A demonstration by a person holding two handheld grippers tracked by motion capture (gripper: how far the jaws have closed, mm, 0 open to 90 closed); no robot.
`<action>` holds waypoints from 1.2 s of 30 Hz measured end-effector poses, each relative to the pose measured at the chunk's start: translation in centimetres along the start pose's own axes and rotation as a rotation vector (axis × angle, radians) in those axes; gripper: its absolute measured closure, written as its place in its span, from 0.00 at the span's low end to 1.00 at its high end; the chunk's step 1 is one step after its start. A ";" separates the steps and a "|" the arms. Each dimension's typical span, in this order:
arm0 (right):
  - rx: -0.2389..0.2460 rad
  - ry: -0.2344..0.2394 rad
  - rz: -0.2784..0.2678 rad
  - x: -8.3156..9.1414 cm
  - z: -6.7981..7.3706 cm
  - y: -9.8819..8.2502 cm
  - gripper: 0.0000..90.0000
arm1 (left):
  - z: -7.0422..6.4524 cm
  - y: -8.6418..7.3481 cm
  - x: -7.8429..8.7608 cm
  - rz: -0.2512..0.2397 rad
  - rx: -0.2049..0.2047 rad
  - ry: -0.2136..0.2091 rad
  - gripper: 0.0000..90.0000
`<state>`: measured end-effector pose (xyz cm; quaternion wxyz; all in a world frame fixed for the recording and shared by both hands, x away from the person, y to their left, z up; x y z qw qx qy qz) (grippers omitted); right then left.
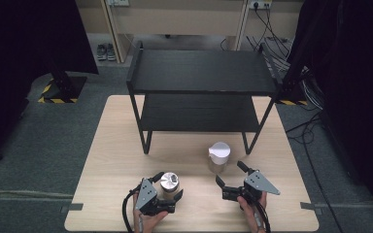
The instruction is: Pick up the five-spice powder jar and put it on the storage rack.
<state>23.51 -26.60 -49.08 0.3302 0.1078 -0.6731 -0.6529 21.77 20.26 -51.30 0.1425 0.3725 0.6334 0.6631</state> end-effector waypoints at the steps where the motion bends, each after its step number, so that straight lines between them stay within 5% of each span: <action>1: 0.000 0.000 0.000 0.0 0.0 0.0 0.01 | 0.0 0.0 0.0 0.002 0.000 0.000 0.12; 19: 0.000 0.003 0.003 0.0 0.0 0.0 0.01 | 0.4 0.8 -0.3 0.053 0.000 -0.012 0.32; 36: -0.001 0.005 0.005 -0.1 0.0 0.0 0.01 | 0.1 0.6 -0.2 0.041 -0.012 0.015 0.34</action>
Point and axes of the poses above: each handheld gripper's, and its own axes: x roughly backward along the jaws, y roughly out of its top, z roughly to its left, the point moved 3 cm from there along -x, roughly forward along the jaws, and after that the axes turned 9 degrees about z, right-handed, at the moved point
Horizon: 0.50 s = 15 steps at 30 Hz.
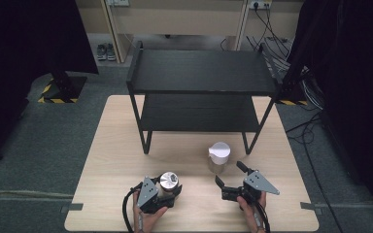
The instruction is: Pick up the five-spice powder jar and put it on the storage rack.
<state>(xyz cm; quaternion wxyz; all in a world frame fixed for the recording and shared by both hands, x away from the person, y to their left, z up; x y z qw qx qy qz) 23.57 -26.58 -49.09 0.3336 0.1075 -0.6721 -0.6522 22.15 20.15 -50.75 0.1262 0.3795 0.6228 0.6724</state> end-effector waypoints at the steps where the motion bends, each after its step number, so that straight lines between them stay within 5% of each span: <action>1: 0.000 0.000 0.000 0.0 0.0 0.0 0.01 | 0.0 0.0 0.0 -0.002 -0.002 0.003 0.34; 15: -0.001 -0.002 0.002 0.0 -0.1 0.0 0.01 | 0.2 -0.3 0.4 -0.029 0.010 -0.011 0.34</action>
Point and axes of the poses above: each handheld gripper's, and its own axes: x roughly backward along the jaws, y roughly out of its top, z roughly to its left, the point moved 3 cm from there along -x, roughly forward along the jaws, and after that the axes turned 9 degrees about z, right-handed, at the moved point
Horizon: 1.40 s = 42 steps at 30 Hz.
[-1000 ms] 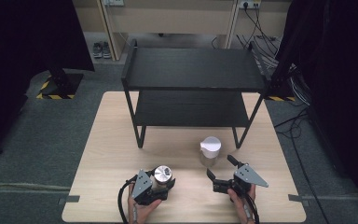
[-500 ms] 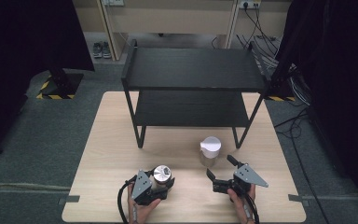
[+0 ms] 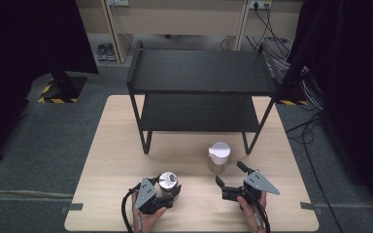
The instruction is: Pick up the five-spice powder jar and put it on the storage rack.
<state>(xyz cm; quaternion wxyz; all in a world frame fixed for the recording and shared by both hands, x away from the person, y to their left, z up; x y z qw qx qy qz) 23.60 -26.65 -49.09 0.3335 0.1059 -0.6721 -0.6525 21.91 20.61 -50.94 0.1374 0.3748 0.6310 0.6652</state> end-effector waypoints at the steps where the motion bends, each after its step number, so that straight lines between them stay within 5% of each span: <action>1: -0.001 0.000 -0.001 0.0 0.0 0.0 0.01 | 0.0 0.0 0.0 -0.002 0.003 -0.002 0.34; 26: 0.006 0.000 -0.002 0.0 0.0 0.0 0.01 | 0.7 1.6 -0.1 0.003 0.015 -0.064 0.34; 42: 0.004 0.000 -0.002 0.1 0.0 0.0 0.01 | 1.0 5.6 -0.4 0.024 0.002 -0.104 0.34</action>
Point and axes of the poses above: each handheld gripper's, and its own axes: x roughly backward along the jaws, y roughly out of its top, z roughly to its left, the point moved 3 cm from there along -x, roughly forward along the jaws, and after that the axes turned 9 degrees about z, right-handed, at the moved point
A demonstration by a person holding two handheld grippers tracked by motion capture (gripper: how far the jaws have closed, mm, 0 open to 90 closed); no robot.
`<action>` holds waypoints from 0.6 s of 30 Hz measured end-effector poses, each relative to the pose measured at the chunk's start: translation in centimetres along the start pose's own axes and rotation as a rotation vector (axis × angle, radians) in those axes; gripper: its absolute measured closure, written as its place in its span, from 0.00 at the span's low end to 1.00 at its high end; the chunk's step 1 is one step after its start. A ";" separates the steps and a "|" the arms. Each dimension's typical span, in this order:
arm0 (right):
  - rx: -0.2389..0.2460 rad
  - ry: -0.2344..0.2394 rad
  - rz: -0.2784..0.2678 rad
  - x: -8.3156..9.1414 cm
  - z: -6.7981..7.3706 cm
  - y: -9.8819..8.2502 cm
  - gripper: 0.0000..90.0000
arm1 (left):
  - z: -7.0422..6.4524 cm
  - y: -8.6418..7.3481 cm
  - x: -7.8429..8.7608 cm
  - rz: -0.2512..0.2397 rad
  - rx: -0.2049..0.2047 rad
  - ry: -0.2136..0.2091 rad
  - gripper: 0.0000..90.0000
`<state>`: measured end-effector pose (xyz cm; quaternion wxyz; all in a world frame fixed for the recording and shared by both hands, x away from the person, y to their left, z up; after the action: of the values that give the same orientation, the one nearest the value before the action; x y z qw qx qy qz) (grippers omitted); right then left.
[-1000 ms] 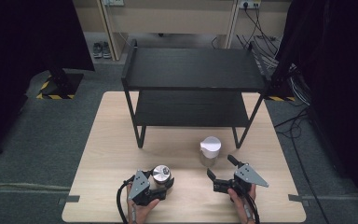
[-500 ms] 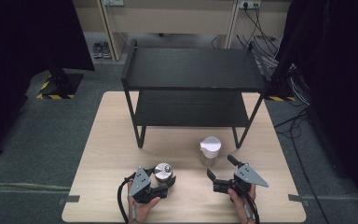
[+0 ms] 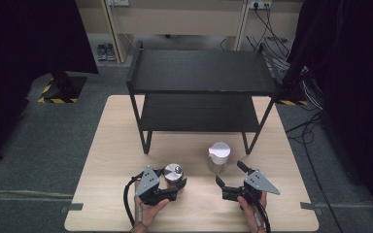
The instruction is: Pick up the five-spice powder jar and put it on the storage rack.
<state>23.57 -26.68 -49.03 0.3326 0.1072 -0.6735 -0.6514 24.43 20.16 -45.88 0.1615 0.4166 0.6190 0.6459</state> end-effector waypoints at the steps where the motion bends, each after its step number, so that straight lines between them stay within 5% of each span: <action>1: 0.000 -0.001 0.001 0.0 0.0 0.0 0.01 | 0.0 0.2 0.0 0.003 -0.006 0.002 0.34; 18: 0.003 -0.003 -0.006 0.1 0.0 0.0 0.01 | 0.4 6.2 0.1 0.001 -0.058 -0.032 0.34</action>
<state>23.50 -26.72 -49.01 0.3292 0.1088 -0.6748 -0.6515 26.60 19.34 -40.10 0.1832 0.4223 0.5974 0.6567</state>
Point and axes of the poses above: each handheld gripper's, and its own axes: x roughly backward along the jaws, y roughly out of its top, z roughly to its left, the point moved 3 cm from there along -x, roughly forward along the jaws, and after that the axes turned 9 degrees about z, right-handed, at the moved point
